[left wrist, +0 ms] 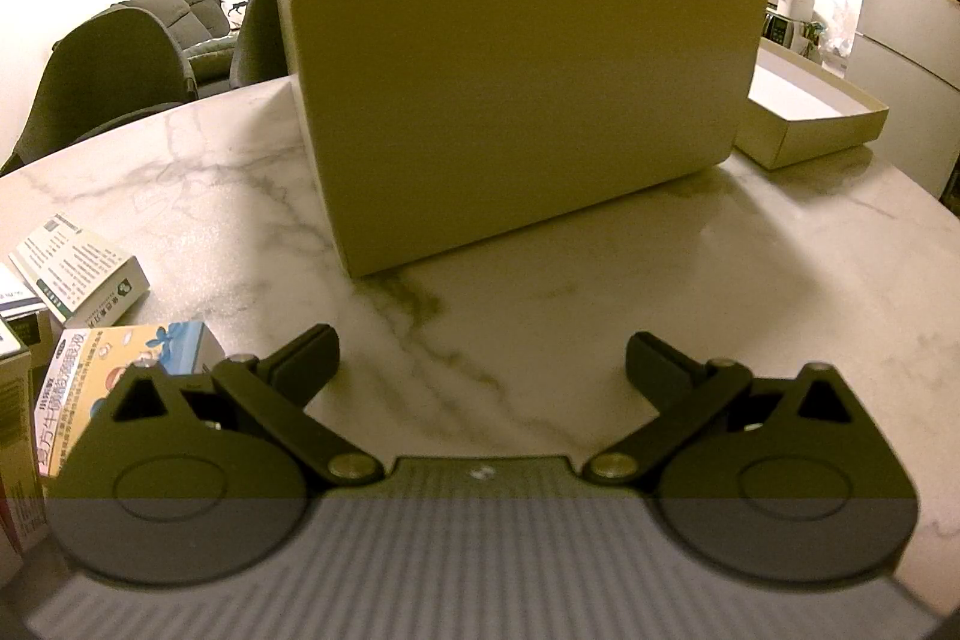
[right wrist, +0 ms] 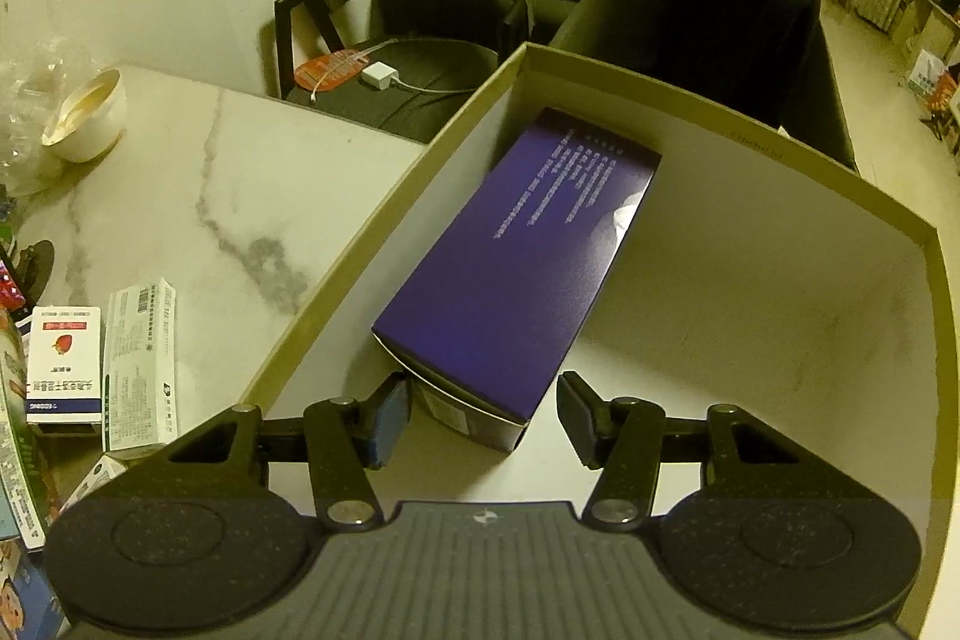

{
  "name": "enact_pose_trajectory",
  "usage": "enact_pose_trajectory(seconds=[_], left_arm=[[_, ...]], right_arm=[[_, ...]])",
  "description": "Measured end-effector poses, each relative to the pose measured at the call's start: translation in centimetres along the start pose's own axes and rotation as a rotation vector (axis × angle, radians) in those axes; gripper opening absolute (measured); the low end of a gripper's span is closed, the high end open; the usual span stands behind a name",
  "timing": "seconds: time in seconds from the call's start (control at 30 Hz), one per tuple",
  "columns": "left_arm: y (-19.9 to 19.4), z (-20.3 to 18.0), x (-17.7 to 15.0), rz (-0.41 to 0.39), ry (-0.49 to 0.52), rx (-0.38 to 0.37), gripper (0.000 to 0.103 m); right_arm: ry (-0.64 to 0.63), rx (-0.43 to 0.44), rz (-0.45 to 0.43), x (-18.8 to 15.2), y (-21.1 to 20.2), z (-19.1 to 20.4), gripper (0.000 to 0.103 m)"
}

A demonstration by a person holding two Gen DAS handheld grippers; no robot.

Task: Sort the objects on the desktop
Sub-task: 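Push the purple box flat inside the tall box with the right tool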

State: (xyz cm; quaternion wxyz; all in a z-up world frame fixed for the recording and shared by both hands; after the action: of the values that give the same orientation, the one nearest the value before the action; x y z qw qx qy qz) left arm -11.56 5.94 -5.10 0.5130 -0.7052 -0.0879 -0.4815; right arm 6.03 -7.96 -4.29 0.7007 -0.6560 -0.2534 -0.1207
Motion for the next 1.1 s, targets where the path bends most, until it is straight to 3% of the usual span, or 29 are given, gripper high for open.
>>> enact_pose_trajectory(seconds=[0.4, 0.63, 1.1], left_arm=[[0.1, 0.1, 0.1, 0.000, 0.001, 0.000, 0.103], [0.2, 0.0, 0.1, -0.001, 0.001, 0.000, 0.103], [0.2, 0.1, 0.1, -0.001, 0.000, -0.001, 0.103]], right_arm=[[-0.001, 0.049, -0.074, 1.4, -2.3, -1.1, 0.065], [0.034, 0.020, -0.150, 2.4, -1.7, -2.9, 0.078], [0.250, 0.251, -0.191, 3.8, 3.4, -7.2, 0.085]])
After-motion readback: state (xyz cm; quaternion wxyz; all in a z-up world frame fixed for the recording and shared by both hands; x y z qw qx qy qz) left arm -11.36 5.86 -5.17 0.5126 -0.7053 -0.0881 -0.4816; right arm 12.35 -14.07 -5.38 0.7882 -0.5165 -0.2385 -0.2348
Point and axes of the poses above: each gripper's, at about its wrist camera, not at the fingertips, and y roughly the way its jaws point, z to its left, x to its top, the point moved 5 cm from there along y, roughly the way its jaws point
